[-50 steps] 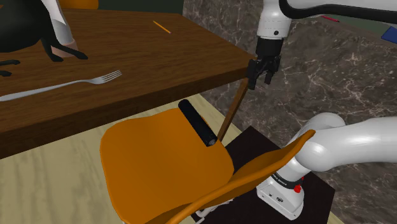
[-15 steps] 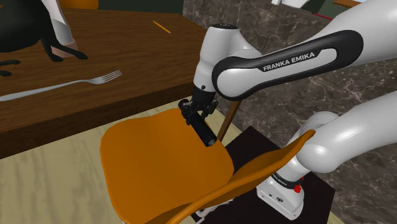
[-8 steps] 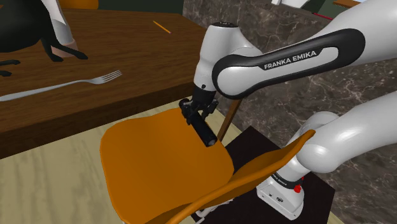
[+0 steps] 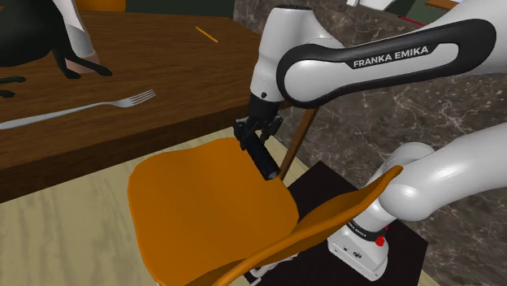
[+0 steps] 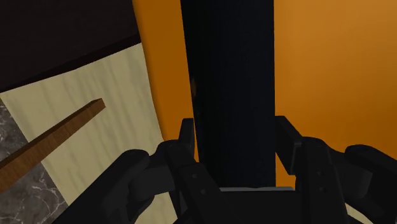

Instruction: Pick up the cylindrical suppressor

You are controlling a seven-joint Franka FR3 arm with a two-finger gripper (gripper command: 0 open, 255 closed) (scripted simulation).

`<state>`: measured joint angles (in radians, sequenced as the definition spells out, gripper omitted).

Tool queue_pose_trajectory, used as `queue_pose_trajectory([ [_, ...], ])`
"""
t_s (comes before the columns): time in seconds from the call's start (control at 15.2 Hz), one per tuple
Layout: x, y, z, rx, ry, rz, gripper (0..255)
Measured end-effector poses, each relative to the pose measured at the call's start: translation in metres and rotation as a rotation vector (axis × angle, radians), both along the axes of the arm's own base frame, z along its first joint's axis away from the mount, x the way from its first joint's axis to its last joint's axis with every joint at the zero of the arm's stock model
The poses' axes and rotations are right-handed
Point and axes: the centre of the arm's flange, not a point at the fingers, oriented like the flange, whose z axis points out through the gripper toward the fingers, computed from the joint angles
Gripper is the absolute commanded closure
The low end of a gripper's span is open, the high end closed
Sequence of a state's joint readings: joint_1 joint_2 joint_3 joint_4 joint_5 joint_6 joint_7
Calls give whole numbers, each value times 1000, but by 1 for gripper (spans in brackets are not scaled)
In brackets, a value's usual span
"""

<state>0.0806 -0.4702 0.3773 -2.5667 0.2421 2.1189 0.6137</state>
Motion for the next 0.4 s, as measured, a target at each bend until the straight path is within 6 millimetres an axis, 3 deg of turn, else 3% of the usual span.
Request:
queue_pose_trajectory([
  [0.4, 0, -1, 29, 0, 0, 0, 255],
])
